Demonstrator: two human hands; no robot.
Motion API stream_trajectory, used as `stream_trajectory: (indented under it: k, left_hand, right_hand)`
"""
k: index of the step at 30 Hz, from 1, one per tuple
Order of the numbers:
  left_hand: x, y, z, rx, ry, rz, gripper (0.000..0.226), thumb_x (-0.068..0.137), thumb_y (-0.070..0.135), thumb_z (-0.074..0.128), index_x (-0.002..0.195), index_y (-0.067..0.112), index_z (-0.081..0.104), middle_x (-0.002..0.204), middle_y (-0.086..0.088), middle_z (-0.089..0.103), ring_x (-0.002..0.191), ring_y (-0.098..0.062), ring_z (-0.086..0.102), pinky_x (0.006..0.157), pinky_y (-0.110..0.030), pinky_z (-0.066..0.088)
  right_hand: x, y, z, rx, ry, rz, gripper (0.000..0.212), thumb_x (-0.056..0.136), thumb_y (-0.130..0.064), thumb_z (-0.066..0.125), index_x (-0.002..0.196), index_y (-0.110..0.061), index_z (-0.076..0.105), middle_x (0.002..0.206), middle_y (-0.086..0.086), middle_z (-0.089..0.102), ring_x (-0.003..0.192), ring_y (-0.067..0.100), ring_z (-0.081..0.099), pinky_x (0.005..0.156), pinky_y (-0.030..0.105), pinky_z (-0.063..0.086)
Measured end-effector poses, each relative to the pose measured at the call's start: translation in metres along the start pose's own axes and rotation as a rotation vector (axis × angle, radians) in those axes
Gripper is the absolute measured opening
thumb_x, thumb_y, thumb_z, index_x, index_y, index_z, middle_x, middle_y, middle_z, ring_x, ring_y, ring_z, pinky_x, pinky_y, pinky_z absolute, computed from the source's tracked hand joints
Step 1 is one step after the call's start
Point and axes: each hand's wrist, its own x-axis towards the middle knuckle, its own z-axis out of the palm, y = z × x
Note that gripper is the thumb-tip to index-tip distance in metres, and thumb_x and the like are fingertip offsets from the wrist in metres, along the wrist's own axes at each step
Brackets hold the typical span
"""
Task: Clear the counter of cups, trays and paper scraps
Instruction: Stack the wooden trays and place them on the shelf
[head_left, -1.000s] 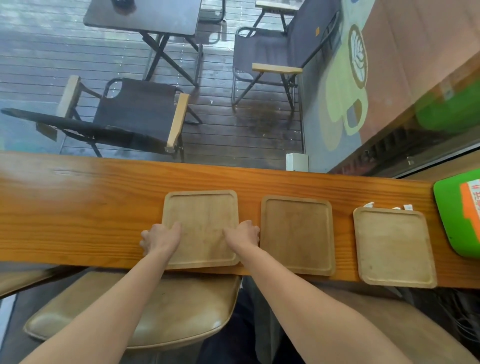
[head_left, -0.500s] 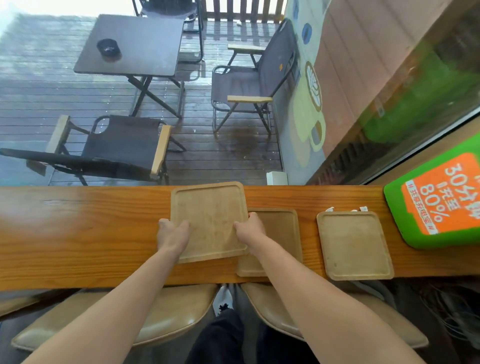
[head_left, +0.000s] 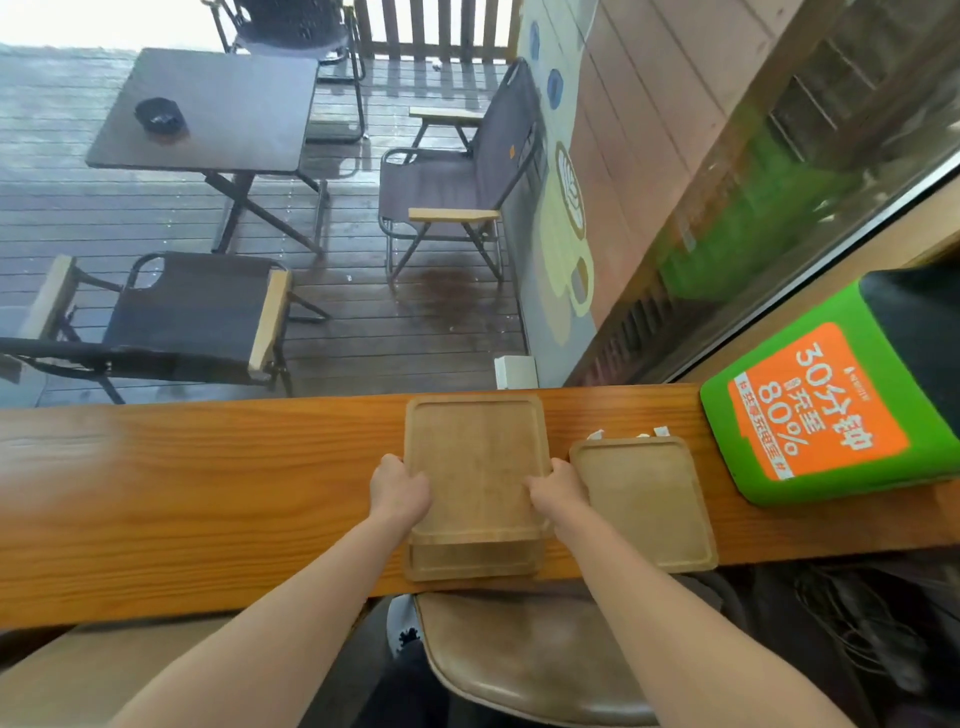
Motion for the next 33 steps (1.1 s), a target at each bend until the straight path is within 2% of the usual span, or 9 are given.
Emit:
stream_trajectory:
  k: [2, 4, 6, 8, 10, 16, 26, 33]
  left_hand:
    - [0.000, -0.008, 0.007, 0.038, -0.001, -0.025, 0.028, 0.094, 0.012, 0.053, 0.120, 0.004, 0.050, 0.119, -0.014, 0.056, 0.094, -0.026, 0.054, 0.071, -0.035, 0.046]
    - [-0.001, -0.017, 0.013, 0.088, 0.002, -0.046, 0.029, 0.095, 0.011, 0.052, 0.122, 0.002, 0.050, 0.121, -0.015, 0.056, 0.096, -0.027, 0.054, 0.072, -0.036, 0.048]
    - [-0.001, -0.025, 0.018, 0.161, 0.015, -0.052, 0.030, 0.096, 0.011, 0.049, 0.124, -0.001, 0.050, 0.125, -0.018, 0.054, 0.105, -0.032, 0.055, 0.084, -0.041, 0.052]
    - [-0.002, -0.032, 0.022, 0.208, 0.037, -0.064, 0.031, 0.097, 0.012, 0.047, 0.124, -0.003, 0.050, 0.127, -0.020, 0.052, 0.114, -0.036, 0.053, 0.096, -0.047, 0.050]
    - [-0.002, -0.037, 0.025, 0.230, 0.042, -0.078, 0.032, 0.098, 0.012, 0.045, 0.125, -0.003, 0.049, 0.129, -0.021, 0.052, 0.115, -0.036, 0.052, 0.098, -0.047, 0.048]
    - [0.003, -0.041, 0.030, 0.231, 0.037, -0.100, 0.034, 0.098, 0.012, 0.042, 0.127, -0.003, 0.050, 0.129, -0.021, 0.053, 0.113, -0.035, 0.053, 0.097, -0.046, 0.048]
    - [0.006, -0.039, 0.028, 0.240, -0.020, -0.097, 0.035, 0.096, 0.014, 0.045, 0.126, -0.002, 0.053, 0.125, -0.019, 0.055, 0.108, -0.033, 0.056, 0.095, -0.046, 0.051]
    - [0.010, -0.045, 0.021, 0.226, -0.089, -0.044, 0.035, 0.094, 0.013, 0.048, 0.125, 0.001, 0.056, 0.125, -0.017, 0.059, 0.102, -0.029, 0.058, 0.079, -0.034, 0.051]
  right_hand:
    - [0.004, 0.010, 0.003, -0.024, -0.030, 0.040, 0.025, 0.097, -0.019, 0.055, 0.122, -0.014, 0.056, 0.124, 0.008, 0.063, 0.108, 0.027, 0.060, 0.093, 0.042, 0.054]
    - [0.008, 0.018, 0.009, -0.056, -0.047, 0.063, 0.041, 0.098, -0.020, 0.054, 0.139, -0.012, 0.049, 0.136, 0.009, 0.057, 0.121, 0.028, 0.056, 0.099, 0.041, 0.050]
    - [0.011, 0.024, 0.015, -0.089, -0.040, 0.072, 0.052, 0.099, -0.021, 0.053, 0.148, -0.013, 0.039, 0.147, 0.008, 0.049, 0.131, 0.029, 0.049, 0.103, 0.039, 0.046]
    - [0.014, 0.028, 0.020, -0.112, -0.044, 0.075, 0.049, 0.100, -0.022, 0.052, 0.147, -0.014, 0.041, 0.145, 0.007, 0.050, 0.130, 0.028, 0.050, 0.101, 0.038, 0.046]
    - [0.017, 0.030, 0.025, -0.132, -0.056, 0.076, 0.046, 0.100, -0.023, 0.052, 0.144, -0.014, 0.046, 0.142, 0.007, 0.053, 0.127, 0.027, 0.053, 0.099, 0.037, 0.048]
    - [0.023, 0.032, 0.034, -0.155, -0.021, 0.081, 0.050, 0.100, -0.023, 0.053, 0.147, -0.013, 0.042, 0.148, 0.008, 0.047, 0.132, 0.028, 0.047, 0.101, 0.037, 0.046]
    - [0.024, 0.033, 0.041, -0.166, 0.069, 0.114, 0.048, 0.096, -0.030, 0.059, 0.140, -0.013, 0.051, 0.144, 0.009, 0.048, 0.127, 0.030, 0.049, 0.103, 0.042, 0.048]
    - [0.022, 0.036, 0.039, -0.167, 0.033, 0.106, 0.054, 0.096, -0.029, 0.059, 0.145, -0.013, 0.044, 0.148, 0.009, 0.045, 0.131, 0.029, 0.048, 0.100, 0.040, 0.048]
